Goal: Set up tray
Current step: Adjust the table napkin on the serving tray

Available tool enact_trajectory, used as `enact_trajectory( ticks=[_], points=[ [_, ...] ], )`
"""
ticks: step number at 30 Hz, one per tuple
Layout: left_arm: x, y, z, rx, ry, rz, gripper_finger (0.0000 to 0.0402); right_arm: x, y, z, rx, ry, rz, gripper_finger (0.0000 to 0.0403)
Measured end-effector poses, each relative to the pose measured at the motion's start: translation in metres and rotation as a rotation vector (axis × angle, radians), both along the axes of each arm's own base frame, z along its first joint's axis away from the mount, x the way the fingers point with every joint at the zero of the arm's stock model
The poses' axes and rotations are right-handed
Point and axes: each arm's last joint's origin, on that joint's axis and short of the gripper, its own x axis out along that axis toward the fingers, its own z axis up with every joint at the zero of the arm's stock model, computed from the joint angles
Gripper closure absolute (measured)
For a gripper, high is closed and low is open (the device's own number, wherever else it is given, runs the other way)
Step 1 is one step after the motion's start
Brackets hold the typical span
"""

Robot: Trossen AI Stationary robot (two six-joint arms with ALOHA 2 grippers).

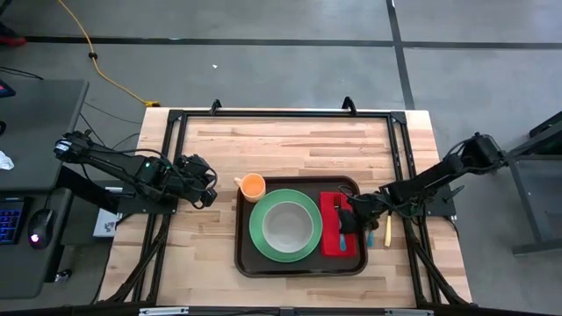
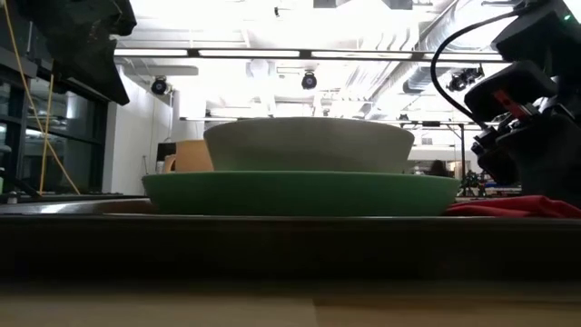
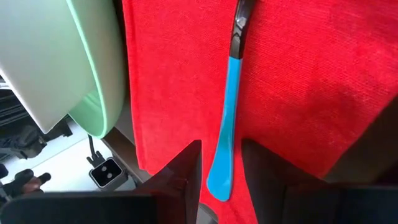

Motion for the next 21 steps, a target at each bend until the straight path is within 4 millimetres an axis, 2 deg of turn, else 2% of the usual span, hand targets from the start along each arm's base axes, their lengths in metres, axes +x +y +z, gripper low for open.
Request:
enact_trajectory(
  ticks=[21],
  points=[
    [-0.0001, -0.0007, -0.0004, -0.022, 0.008, -0.013, 0.0357, -0.0004, 0.0000, 0.0010, 0.014, -0.002, 0.011, 0.0304]
  ],
)
